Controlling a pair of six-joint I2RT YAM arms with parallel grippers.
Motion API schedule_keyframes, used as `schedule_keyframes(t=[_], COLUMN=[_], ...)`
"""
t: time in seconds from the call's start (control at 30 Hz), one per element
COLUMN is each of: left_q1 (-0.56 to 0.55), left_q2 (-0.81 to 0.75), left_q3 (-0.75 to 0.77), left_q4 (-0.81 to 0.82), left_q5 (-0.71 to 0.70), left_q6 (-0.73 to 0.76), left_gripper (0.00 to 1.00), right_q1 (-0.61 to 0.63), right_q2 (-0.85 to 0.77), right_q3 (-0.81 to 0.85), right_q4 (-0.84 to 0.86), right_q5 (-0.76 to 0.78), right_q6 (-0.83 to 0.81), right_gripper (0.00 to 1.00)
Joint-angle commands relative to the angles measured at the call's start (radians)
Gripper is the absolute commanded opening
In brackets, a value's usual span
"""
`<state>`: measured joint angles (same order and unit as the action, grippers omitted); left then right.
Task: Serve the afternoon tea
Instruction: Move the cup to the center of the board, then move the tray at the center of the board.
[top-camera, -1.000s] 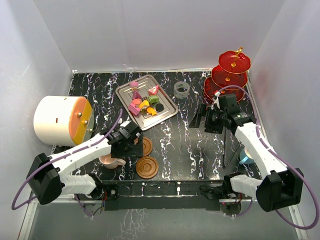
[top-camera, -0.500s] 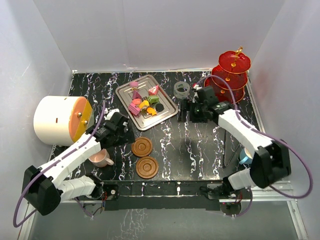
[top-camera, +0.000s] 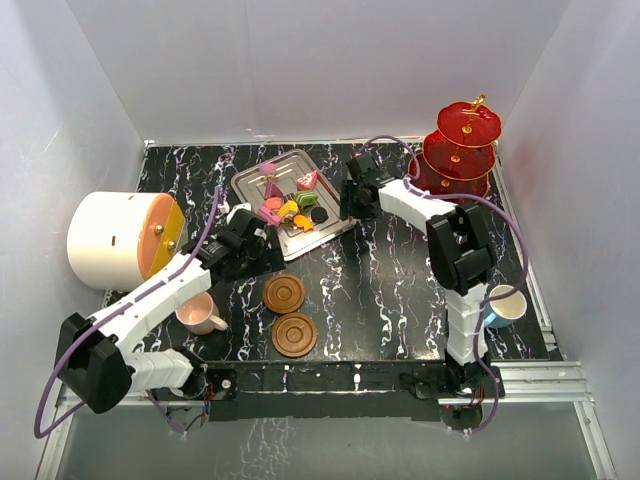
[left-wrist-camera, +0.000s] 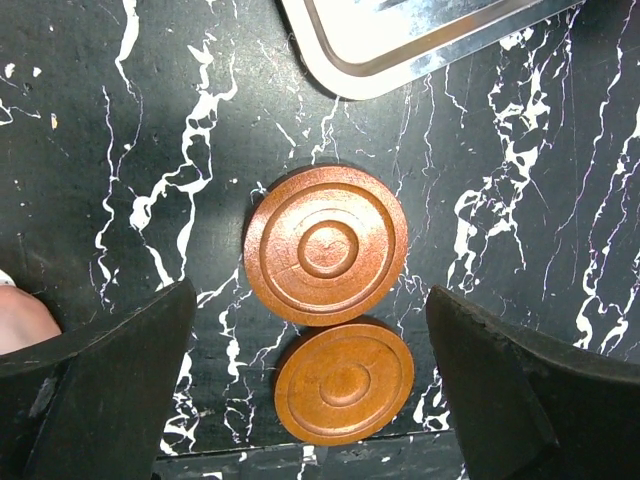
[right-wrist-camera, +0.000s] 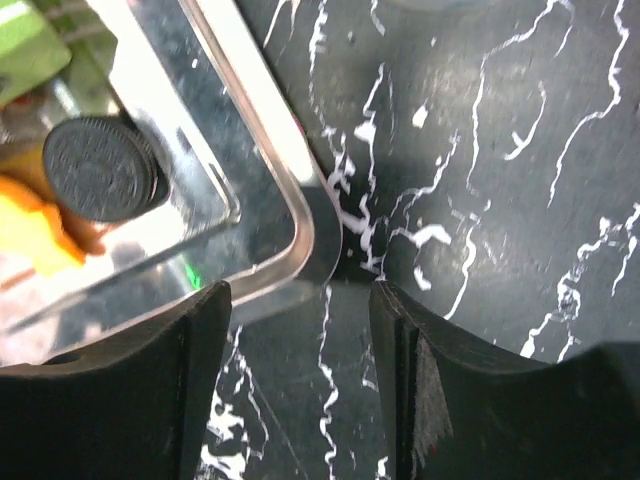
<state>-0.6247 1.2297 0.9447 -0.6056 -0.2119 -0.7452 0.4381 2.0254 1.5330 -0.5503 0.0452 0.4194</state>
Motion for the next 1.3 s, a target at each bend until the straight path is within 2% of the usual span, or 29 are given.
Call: schedule_keyframes(t=[0.0, 0.27, 0.4, 0.47, 0.67, 1.03, 1.27], left_q1=[0.005, 0.005, 0.005, 0.005, 0.004, 0.005, 0.005], left_q2=[-0.067, -0.146, -0.168, -0.173, -0.184, -0.166, -0.155], left_q3=[0.028, 0.032, 0.032, 0.031, 0.021, 0.025, 0.028], left_q4=[-0.061, -0.125, -0.133, -0.140, -0.154, -0.155, -0.150], left_q5=[-0.023, -0.105, -0.106, -0.105, -0.124, -0.139, -0.141], left_q6=[0.011, 0.029, 0.027, 0.026, 0.025, 0.033, 0.047], left_gripper=[0.99, 0.99, 0.99, 0.99, 0.99, 0.99, 0.99], right_q1=[-0.001, -0.002, -0.001, -0.002, 0.004, 0.067, 0.173], right_q2=[0.060, 0.155, 0.171, 0.155, 0.037, -0.203, -0.308], right_q3=[0.129, 0.180, 0.172, 0.124, -0.085, -0.427, -0.537], right_q4=[0.007, 0.020, 0.001, 0.019, 0.089, 0.119, 0.131], right_q5=[0.112, 0.138, 0.126, 0.114, 0.071, 0.083, 0.076], right_q6=[-0.015, -0.057, -0.074, -0.072, -0.045, 0.166, 0.296], right_gripper=[0.55, 0.49, 0.40, 0.38, 0.21, 0.18, 0.19])
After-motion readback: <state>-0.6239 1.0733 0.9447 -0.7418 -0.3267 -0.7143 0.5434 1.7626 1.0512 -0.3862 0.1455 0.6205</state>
